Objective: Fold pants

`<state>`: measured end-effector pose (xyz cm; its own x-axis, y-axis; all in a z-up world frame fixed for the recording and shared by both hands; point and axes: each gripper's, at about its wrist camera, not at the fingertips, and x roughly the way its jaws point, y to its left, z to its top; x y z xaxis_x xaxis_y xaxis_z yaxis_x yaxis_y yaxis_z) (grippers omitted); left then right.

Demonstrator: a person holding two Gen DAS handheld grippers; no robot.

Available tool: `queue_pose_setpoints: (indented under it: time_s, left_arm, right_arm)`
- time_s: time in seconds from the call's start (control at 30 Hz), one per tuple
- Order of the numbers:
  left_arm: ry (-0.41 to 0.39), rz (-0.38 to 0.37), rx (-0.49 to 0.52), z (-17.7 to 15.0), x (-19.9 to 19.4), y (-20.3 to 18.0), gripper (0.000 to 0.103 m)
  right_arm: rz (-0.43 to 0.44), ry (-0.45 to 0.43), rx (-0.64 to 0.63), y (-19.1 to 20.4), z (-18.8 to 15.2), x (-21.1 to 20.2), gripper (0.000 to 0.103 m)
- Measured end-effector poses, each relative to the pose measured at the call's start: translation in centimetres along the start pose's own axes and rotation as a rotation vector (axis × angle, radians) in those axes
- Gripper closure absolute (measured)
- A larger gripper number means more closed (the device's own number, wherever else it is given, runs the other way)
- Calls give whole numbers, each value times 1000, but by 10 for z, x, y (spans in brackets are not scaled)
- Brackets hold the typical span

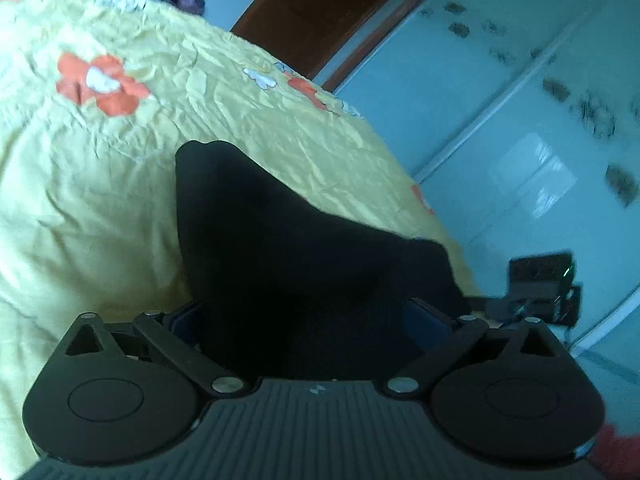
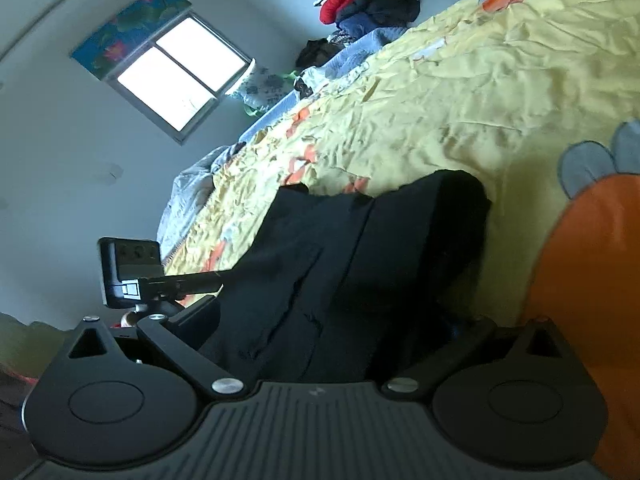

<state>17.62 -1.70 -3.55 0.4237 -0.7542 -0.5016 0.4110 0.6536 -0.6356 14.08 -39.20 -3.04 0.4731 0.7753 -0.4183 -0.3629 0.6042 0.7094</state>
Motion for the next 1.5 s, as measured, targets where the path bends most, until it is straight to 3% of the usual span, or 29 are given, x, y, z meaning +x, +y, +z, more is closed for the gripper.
queue_pose_setpoints:
  time_s: [0.07, 0.1, 0.13, 0.17, 0.2, 0.23, 0.27, 0.33, 0.47, 0.63, 0.77, 0.9, 1.03, 1.1, 1.17, 1.2, 1.27, 1.33, 1.4, 1.5]
  left_arm:
    - [-13, -18, -62, 2, 2, 5, 12]
    - [-19, -7, -74, 2, 3, 6, 25]
    - [-23, 25, -71, 2, 3, 6, 45]
    - [-24, 67, -65, 1, 1, 5, 56]
    - [-25, 103, -61, -1, -2, 5, 74]
    - [-25, 118, -69, -2, -3, 7, 80]
    - [-32, 108, -95, -3, -7, 10, 82]
    - [-47, 100, -122, -6, -12, 12, 85]
    - [-92, 144, -34, -10, -21, -7, 87]
    - [-174, 120, 20, -2, -51, -22, 88]
    - [-267, 211, 93, 15, -81, -24, 88]
    - [-316, 301, 101, 34, -106, -11, 88]
    - [-310, 400, 76, 49, -106, 15, 87]
    - [-268, 459, 78, 52, -96, 29, 87]
    - [-223, 521, 89, 51, -86, 39, 86]
    - [-201, 541, 105, 51, -84, 42, 82]
    - [-189, 570, 119, 45, -85, 43, 67]
    - [-214, 614, 111, 38, -94, 40, 45]
    - [-254, 693, 113, 32, -108, 34, 43]
    - [-290, 695, 174, 22, -124, 8, 37]
  right_arm:
    - [-25, -11, -6, 3, 3, 9, 0]
    - [-41, -19, -12, 6, 4, 13, 0]
    - [-58, -29, -16, 8, 4, 18, 3]
    - [-81, -34, -24, 10, 3, 20, 15]
    - [-116, -40, -27, 13, 3, 22, 34]
    - [-158, -47, -19, 15, 2, 22, 45]
    - [-193, -53, -1, 15, 1, 22, 62]
    - [-217, -73, 48, 11, -2, 18, 67]
    - [-241, -93, 54, 19, -9, 18, 72]
    - [-235, -103, -32, 58, 6, 23, 73]
    - [-172, -105, -115, 90, 28, 45, 73]
    - [-133, -114, -156, 104, 48, 84, 73]
    - [-174, -95, -166, 98, 65, 136, 73]
    - [-209, -66, -152, 89, 70, 160, 72]
    - [-296, -32, -138, 78, 72, 179, 66]
    - [-345, -19, -130, 74, 71, 185, 58]
    - [-355, -4, -129, 66, 66, 186, 54]
    - [-336, -17, -127, 62, 59, 172, 50]
    - [-360, -23, -126, 61, 53, 155, 44]
    - [-498, -74, -217, 75, 42, 124, 38]
